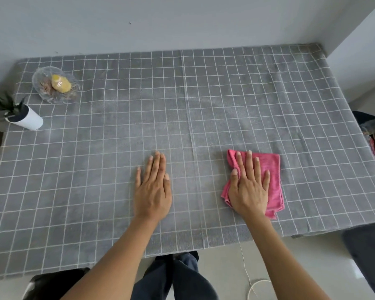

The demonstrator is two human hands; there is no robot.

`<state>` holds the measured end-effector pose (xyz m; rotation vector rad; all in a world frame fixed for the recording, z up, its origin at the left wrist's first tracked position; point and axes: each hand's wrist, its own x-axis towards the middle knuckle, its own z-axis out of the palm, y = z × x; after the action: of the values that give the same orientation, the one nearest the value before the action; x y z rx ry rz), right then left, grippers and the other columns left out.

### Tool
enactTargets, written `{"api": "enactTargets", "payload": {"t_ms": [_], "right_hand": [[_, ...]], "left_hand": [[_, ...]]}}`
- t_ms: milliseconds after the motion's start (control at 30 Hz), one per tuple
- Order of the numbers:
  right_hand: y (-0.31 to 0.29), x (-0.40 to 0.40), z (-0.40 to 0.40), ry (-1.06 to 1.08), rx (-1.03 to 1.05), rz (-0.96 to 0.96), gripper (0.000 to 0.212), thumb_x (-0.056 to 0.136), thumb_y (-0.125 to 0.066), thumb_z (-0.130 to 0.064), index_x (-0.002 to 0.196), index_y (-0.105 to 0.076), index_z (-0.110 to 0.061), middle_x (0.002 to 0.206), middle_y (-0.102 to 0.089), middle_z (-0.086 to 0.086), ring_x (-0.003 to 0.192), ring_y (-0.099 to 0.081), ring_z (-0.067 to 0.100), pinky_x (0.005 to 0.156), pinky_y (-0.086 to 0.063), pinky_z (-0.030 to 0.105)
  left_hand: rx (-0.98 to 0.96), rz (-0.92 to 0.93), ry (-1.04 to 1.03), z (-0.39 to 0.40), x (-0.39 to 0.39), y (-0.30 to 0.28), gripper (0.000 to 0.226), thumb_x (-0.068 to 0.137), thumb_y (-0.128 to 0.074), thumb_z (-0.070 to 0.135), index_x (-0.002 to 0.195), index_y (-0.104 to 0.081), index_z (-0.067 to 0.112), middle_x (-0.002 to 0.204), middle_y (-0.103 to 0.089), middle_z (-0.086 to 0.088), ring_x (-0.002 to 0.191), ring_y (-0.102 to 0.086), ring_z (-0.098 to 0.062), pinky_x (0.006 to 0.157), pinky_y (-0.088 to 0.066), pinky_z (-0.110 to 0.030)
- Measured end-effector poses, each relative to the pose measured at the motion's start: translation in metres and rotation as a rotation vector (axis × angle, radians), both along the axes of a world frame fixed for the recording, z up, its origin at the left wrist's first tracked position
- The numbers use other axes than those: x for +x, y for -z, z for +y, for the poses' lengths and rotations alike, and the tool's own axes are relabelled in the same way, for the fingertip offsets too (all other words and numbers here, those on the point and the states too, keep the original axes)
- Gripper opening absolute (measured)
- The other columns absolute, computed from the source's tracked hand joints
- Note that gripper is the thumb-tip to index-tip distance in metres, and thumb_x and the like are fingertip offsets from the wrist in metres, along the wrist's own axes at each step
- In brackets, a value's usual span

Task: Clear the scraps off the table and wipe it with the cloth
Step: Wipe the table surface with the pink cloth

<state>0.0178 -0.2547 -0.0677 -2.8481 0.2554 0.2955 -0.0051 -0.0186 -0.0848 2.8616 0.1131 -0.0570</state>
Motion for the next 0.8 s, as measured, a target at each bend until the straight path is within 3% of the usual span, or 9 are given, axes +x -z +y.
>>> {"api": "enactTargets", "payload": {"t_ms": [133,267,333,467,600,700,800], "right_hand": [[-0.007,-0.009,0.038,-0.125,0.003,0.029,0.053,0.097,0.005,-0.049,0.148,0.016,-0.040,0.156,0.024,-0.010,0.143,0.025,0.015,0.115,0.018,0.046],[-0.005,-0.033,0.078,-0.372,0.052,-0.049,0.051,0.101,-0.012,-0.044,0.151,-0.003,-0.039,0.159,0.006,-0.012,0.146,0.012,0.011,0.117,0.010,0.043],[-0.002,-0.029,0.064,-0.397,0.055,-0.042,0.050,0.101,-0.010,-0.045,0.150,-0.002,-0.042,0.159,0.006,-0.014,0.146,0.013,0.008,0.118,0.010,0.041],[-0.002,-0.008,0.016,-0.172,-0.010,-0.017,0.053,0.095,0.007,-0.052,0.147,0.013,-0.043,0.157,0.019,-0.015,0.143,0.022,0.010,0.117,0.015,0.042],[-0.002,0.004,-0.001,0.043,0.004,-0.008,0.056,0.094,0.004,-0.051,0.149,0.007,-0.041,0.159,0.014,-0.012,0.143,0.019,0.008,0.118,0.013,0.044],[-0.003,0.005,0.015,0.115,0.022,-0.008,0.050,0.099,-0.003,-0.046,0.147,0.009,-0.039,0.158,0.014,-0.011,0.144,0.017,0.009,0.116,0.015,0.044],[-0.003,0.004,0.035,0.074,0.038,-0.037,0.053,0.095,0.002,-0.050,0.146,0.010,-0.040,0.158,0.015,-0.011,0.143,0.019,0.010,0.116,0.015,0.045]], "left_hand": [[0.005,-0.008,-0.005,-0.001,0.000,0.000,0.055,0.099,-0.010,0.032,0.152,-0.011,0.017,0.159,-0.011,0.002,0.147,-0.008,-0.014,0.119,-0.010,-0.043],[0.002,-0.015,0.004,0.000,0.001,-0.001,0.055,0.098,-0.013,0.031,0.151,-0.015,0.015,0.158,-0.015,0.001,0.146,-0.012,-0.014,0.118,-0.012,-0.044],[-0.002,-0.009,0.011,0.000,0.001,-0.001,0.055,0.098,-0.011,0.032,0.151,-0.013,0.016,0.159,-0.012,0.001,0.147,-0.008,-0.013,0.119,-0.010,-0.043],[-0.019,0.006,0.016,0.002,0.000,-0.001,0.055,0.099,-0.007,0.033,0.152,-0.008,0.017,0.160,-0.007,0.002,0.147,-0.002,-0.012,0.120,-0.007,-0.044],[-0.031,0.017,0.018,0.002,0.000,-0.001,0.056,0.098,-0.004,0.034,0.151,-0.004,0.018,0.160,-0.003,0.003,0.147,0.002,-0.012,0.120,-0.005,-0.044],[-0.032,0.016,0.030,0.003,0.001,-0.002,0.056,0.098,-0.004,0.035,0.151,-0.004,0.018,0.159,-0.003,0.003,0.146,0.001,-0.012,0.119,0.001,-0.042],[0.024,-0.006,0.046,0.012,0.009,-0.002,0.056,0.097,-0.006,0.035,0.150,-0.006,0.016,0.158,-0.007,0.002,0.145,0.000,-0.011,0.118,0.006,-0.040]]}}
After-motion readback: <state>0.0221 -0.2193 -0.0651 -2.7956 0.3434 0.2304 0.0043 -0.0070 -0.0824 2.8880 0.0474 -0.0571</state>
